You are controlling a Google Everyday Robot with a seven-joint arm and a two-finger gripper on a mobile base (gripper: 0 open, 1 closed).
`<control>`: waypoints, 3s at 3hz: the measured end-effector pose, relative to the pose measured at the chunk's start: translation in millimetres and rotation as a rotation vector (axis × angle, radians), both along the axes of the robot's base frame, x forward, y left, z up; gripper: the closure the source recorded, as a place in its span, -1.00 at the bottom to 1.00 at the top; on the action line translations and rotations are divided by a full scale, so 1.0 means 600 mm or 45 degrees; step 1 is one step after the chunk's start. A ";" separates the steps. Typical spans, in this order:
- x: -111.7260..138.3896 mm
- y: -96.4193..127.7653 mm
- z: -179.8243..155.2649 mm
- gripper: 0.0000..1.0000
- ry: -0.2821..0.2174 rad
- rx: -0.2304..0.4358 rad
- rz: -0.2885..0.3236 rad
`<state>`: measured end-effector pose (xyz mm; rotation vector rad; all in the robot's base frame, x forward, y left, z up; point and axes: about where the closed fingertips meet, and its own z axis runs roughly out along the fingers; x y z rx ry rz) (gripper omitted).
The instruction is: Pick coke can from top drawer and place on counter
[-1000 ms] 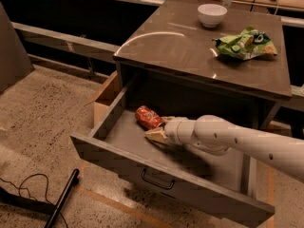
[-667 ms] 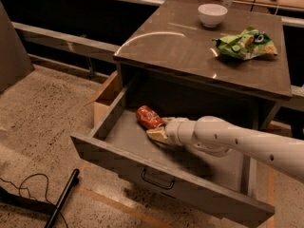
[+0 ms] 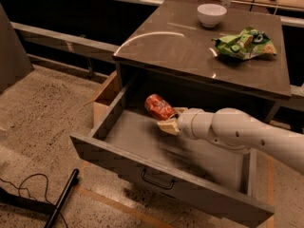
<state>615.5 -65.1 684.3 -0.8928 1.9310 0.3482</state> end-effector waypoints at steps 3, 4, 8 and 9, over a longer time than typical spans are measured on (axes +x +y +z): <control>-0.019 -0.098 0.245 1.00 -0.001 -0.124 0.048; 0.012 -0.117 0.307 1.00 -0.034 -0.171 0.079; 0.260 -0.110 0.352 0.63 -0.097 -0.239 0.136; 0.298 -0.105 0.318 0.17 -0.063 -0.265 0.131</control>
Offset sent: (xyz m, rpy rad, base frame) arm -0.0218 -0.0788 0.1684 -0.1074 0.0324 0.0332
